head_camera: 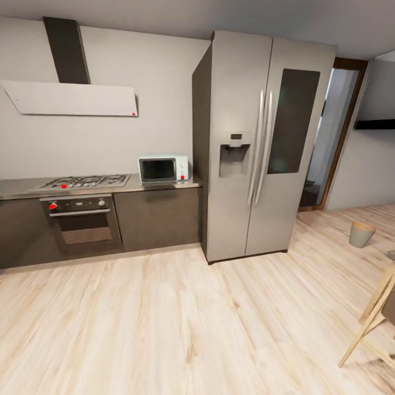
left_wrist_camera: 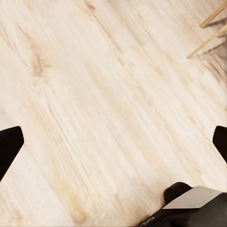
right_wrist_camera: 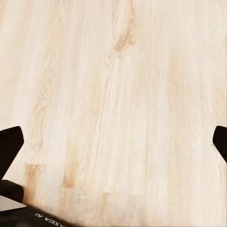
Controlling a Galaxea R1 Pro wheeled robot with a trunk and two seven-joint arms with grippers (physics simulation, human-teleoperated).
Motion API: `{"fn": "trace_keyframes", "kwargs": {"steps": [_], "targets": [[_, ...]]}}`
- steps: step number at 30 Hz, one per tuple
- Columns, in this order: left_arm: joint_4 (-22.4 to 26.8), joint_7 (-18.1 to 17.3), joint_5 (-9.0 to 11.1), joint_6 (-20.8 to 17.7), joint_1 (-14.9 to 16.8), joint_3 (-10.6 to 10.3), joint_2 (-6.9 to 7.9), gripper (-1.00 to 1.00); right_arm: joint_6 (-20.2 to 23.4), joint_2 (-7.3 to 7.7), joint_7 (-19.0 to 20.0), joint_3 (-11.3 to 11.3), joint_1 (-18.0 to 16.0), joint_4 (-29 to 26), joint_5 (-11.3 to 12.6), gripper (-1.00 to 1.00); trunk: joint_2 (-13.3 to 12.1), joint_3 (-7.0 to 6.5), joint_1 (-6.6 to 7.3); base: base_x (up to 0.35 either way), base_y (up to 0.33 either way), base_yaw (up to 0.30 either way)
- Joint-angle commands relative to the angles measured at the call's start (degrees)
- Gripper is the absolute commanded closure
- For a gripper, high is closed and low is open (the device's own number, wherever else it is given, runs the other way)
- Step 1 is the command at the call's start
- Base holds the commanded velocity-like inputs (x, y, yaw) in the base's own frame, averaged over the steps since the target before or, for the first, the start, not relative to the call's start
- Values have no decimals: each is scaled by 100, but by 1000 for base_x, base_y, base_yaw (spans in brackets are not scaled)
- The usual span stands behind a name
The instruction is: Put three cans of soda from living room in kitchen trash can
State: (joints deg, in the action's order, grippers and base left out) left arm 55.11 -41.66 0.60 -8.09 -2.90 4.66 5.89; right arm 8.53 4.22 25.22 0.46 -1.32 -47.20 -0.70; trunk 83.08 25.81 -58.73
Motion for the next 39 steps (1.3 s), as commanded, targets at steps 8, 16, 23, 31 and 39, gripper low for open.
{"fn": "trace_keyframes", "kwargs": {"steps": [8,16,23,31,39], "targets": [[0,0,-1,0,0,0,2,-100,0,0,0,2,0,0,0,-100,0,0,0,347,0,0],[0,-7,1,0,0,21,3,-100,0,0,0,6,0,0,0,-100,0,0,0,348,19,0],[0,-9,1,0,0,26,7,-100,0,0,0,5,0,0,0,-100,0,0,0,348,85,0],[0,-9,1,0,0,26,2,-100,0,0,0,7,0,0,0,-100,0,0,0,347,98,0],[0,-9,1,0,0,26,4,-100,0,0,0,7,0,0,0,-100,0,0,0,347,101,0]]}}
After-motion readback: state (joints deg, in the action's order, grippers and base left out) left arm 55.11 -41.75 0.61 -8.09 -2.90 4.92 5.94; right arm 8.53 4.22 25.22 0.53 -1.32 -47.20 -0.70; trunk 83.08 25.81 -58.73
